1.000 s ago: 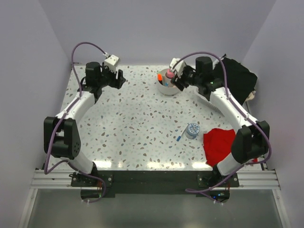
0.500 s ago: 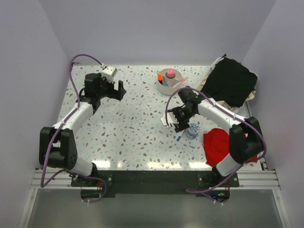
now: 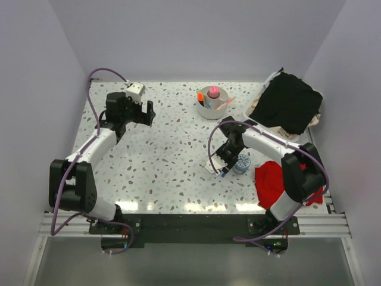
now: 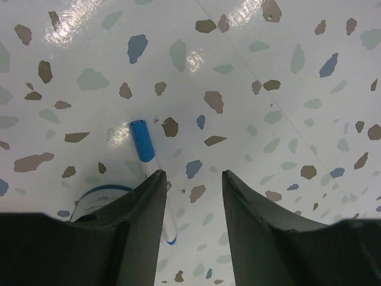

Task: Sort the stationery into containers
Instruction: Pick up the pen from the center of the board.

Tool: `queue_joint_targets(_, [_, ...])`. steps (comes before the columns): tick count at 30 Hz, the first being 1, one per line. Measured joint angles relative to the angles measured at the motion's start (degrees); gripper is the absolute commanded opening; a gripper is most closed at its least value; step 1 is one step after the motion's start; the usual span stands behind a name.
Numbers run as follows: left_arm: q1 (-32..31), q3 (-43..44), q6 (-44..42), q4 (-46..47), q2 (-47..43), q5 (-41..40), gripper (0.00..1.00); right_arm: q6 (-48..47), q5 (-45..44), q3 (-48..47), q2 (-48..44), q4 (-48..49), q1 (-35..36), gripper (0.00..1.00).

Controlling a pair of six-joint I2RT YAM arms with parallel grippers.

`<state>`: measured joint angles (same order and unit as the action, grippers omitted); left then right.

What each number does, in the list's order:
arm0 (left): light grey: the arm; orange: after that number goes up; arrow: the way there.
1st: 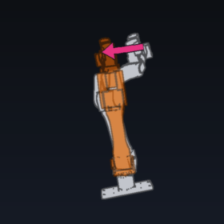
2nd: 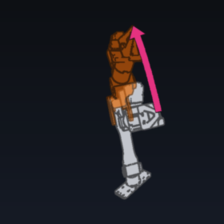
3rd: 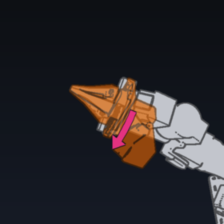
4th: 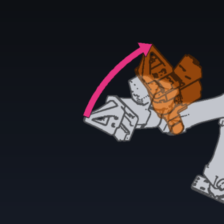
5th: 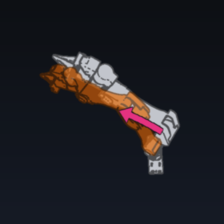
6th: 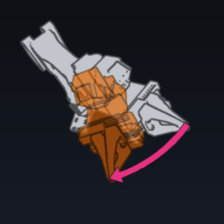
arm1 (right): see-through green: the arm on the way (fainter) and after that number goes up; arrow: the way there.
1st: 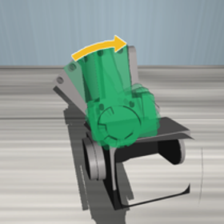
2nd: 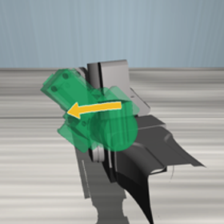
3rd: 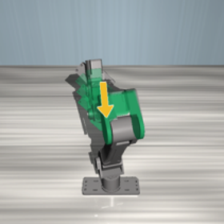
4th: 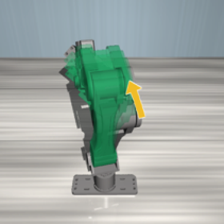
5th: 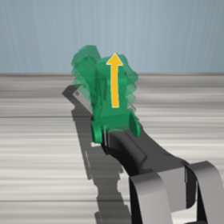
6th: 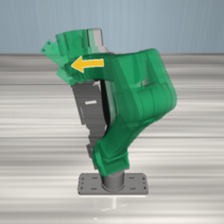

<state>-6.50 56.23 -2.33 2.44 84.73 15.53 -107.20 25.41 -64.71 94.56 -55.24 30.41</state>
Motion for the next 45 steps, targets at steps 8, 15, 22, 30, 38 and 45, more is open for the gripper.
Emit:
queue_joint_targets(8, [0.0,0.2,0.0,-0.2,0.2,-0.8,1.0,-1.0,-0.7,1.0,0.0,-1.1,1.2,0.41])
queue_joint_targets(15, [0.0,0.8,0.0,-0.3,0.9,-1.0,1.0,-1.0,-2.1,1.7,0.7,-2.5,1.5,0.41])
queue_joint_targets(22, [0.0,0.9,-0.1,-0.4,0.9,-1.1,1.0,-0.8,-2.4,2.9,1.8,-2.4,1.5,0.37])
queue_joint_targets(30, [0.0,1.7,-0.3,-0.4,1.3,-1.4,1.0,0.8,-3.5,5.4,3.0,0.0,2.1,0.27])
queue_joint_targets(38, [0.0,2.3,-0.2,-0.5,2.5,-1.4,1.0,2.8,-4.7,6.1,3.5,2.1,3.1,0.0])
queue_joint_targets(45, [0.0,4.1,-0.3,-0.5,3.8,-1.4,1.0,7.4,-4.8,1.6,4.1,2.4,3.5,0.0])
